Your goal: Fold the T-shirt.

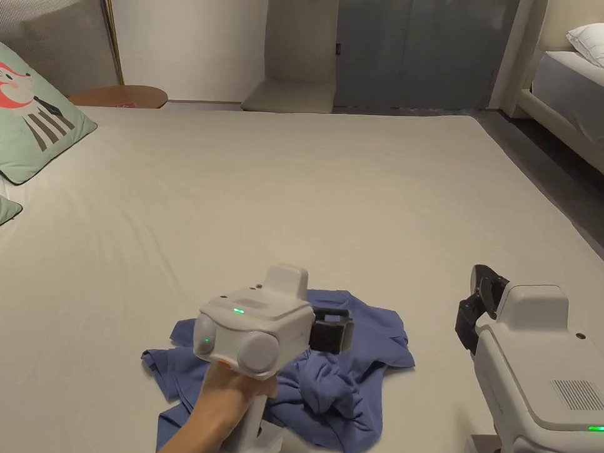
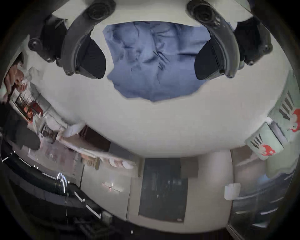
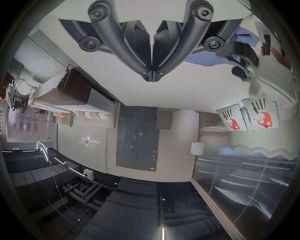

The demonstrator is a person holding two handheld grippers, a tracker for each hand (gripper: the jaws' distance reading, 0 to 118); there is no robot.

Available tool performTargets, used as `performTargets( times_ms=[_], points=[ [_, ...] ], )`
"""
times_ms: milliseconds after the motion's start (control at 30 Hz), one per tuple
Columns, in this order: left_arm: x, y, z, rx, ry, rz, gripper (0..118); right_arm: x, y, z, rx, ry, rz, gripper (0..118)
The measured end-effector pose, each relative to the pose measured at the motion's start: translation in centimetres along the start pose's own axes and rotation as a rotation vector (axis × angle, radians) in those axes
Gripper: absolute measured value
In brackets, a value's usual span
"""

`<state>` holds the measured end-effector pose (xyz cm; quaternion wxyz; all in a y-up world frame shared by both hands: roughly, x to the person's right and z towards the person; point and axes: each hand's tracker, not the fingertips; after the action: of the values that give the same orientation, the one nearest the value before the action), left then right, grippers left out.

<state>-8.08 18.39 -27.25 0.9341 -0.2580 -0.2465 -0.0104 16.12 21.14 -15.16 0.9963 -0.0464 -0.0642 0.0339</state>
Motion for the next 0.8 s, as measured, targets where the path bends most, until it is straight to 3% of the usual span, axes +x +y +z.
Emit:
performTargets(
  times_ms=[267, 433, 467, 500, 567, 800],
  points=[
    [-4.4, 1.6, 7.6, 0.339, 0.221, -0.032, 108, -1.3, 1.7, 0.5, 0.045, 0.014, -0.005, 1],
    [-7.3, 0.2, 10.0, 0.426, 0.366, -0.02, 105, -1.9, 2.3, 0.9, 0.059, 0.026, -0.008, 1],
    [-7.9, -0.2, 10.4, 0.436, 0.376, -0.016, 97, -2.0, 2.4, 0.8, 0.061, 0.028, -0.007, 1],
    [-8.3, -0.5, 10.7, 0.439, 0.382, -0.012, 78, -2.0, 2.2, 0.8, 0.061, 0.031, -0.006, 1],
    [-9.0, -1.0, 11.0, 0.439, 0.41, -0.007, 5, -2.2, 2.3, 0.8, 0.062, 0.037, -0.006, 1],
    [-11.1, -1.8, 10.4, 0.356, 0.415, 0.072, 0, -2.9, 2.4, 0.8, 0.058, 0.047, -0.002, 1]
  ],
)
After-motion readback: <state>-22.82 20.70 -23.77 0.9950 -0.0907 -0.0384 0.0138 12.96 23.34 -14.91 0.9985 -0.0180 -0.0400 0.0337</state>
